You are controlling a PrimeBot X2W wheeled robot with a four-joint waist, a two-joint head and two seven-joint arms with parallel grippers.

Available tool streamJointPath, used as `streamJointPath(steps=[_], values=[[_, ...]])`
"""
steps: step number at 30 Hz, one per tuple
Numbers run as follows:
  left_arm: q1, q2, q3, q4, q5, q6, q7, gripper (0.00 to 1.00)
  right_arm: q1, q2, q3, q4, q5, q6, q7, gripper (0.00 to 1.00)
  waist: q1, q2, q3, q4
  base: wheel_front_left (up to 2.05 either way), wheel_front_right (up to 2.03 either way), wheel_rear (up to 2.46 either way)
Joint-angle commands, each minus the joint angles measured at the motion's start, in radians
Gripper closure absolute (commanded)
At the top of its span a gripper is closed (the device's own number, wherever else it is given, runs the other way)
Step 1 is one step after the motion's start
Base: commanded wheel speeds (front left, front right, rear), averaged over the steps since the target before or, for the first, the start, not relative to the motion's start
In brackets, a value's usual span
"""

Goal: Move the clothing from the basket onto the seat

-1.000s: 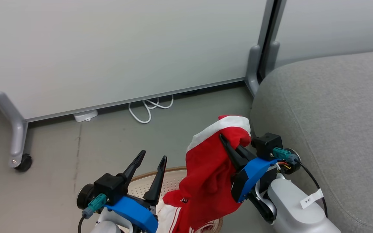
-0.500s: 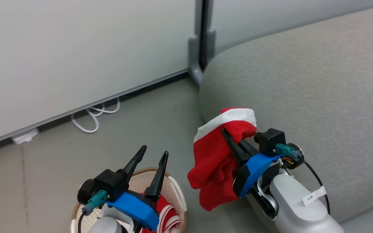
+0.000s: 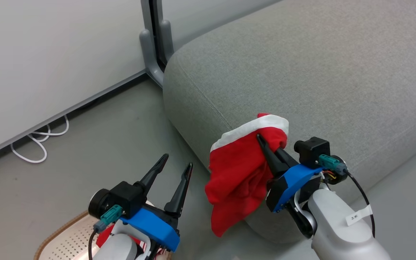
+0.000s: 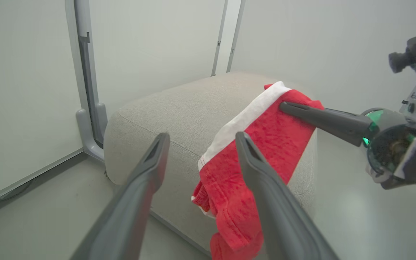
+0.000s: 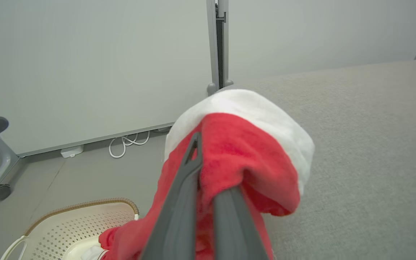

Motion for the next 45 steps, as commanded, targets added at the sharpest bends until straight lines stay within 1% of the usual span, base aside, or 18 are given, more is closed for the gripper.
streamJointPath(steps=[1,8,18,21,25,27,30,31,32,36,39,43,45], values=[[-0.022,0.009,-0.006,0.005,-0.006,-0.003,-0.005,0.0,0.011,0.0,-0.007,-0.008,-0.007,0.0,-0.004,1.0,0.0,-0.0001,0.01,-0.008,0.0,0.0,0.0],[-0.05,0.019,-0.039,0.025,-0.031,-0.003,-0.005,0.0,0.036,0.0,-0.034,-0.024,-0.016,0.0,-0.004,1.0,0.0,-0.0001,0.008,-0.01,0.0,0.0,0.0],[-0.041,0.004,-0.035,0.031,-0.024,-0.003,-0.005,0.0,0.045,0.0,-0.017,-0.024,-0.008,0.0,-0.004,1.0,0.0,-0.0001,-0.005,-0.005,0.0,0.0,0.0],[-0.034,0.004,-0.028,0.025,-0.017,-0.003,-0.005,0.0,0.026,0.0,-0.019,-0.023,-0.002,0.0,-0.004,1.0,0.0,-0.0001,0.005,-0.007,0.0,0.0,0.0],[-0.031,0.014,-0.009,0.01,-0.003,-0.003,-0.005,0.0,-0.041,0.0,-0.052,-0.017,0.008,0.0,-0.004,1.0,0.0,-0.0001,0.041,-0.011,0.0,0.0,0.0],[-0.035,0.023,0.002,-0.003,0.006,-0.003,-0.005,0.0,-0.1,0.0,-0.094,-0.006,0.008,0.0,-0.004,1.0,0.0,-0.0001,0.07,-0.012,0.0,0.0,0.0],[-0.062,0.038,0.004,-0.03,0.023,-0.003,-0.005,0.0,-0.201,-0.001,-0.184,0.018,-0.017,0.0,-0.004,1.0,0.0,-0.0001,0.126,0.004,0.0,0.0,0.0],[-0.073,0.046,0.001,-0.039,0.029,-0.003,-0.005,0.0,-0.236,-0.011,-0.22,0.022,-0.03,0.0,-0.004,1.0,0.0,-0.0001,0.149,0.012,0.0,0.0,0.0],[-0.073,0.046,0.001,-0.039,0.029,-0.003,-0.005,0.0,-0.236,-0.011,-0.22,0.022,-0.03,0.0,-0.004,1.0,0.0,-0.0001,0.149,0.012,0.0,0.0,0.0],[-0.116,0.075,-0.015,-0.071,0.048,-0.003,-0.005,0.0,-0.373,-0.07,-0.348,0.027,-0.057,0.0,-0.004,1.0,0.0,-0.0001,0.246,0.052,0.0,0.0,0.0],[-0.152,0.095,-0.03,-0.091,0.058,-0.003,-0.005,0.0,-0.447,-0.139,-0.441,0.022,-0.078,0.0,-0.004,1.0,0.0,-0.0001,0.31,0.09,0.0,0.0,0.0],[-0.202,0.12,-0.039,-0.121,0.071,-0.003,-0.005,0.0,-0.509,-0.216,-0.56,0.027,-0.116,0.0,-0.004,1.0,0.0,-0.0001,0.394,0.136,0.0,0.0,0.0],[-0.224,0.134,-0.039,-0.136,0.077,-0.003,-0.005,0.0,-0.521,-0.234,-0.618,0.033,-0.13,0.0,-0.004,1.0,0.0,-0.0001,0.432,0.155,0.0,0.0,0.0]])
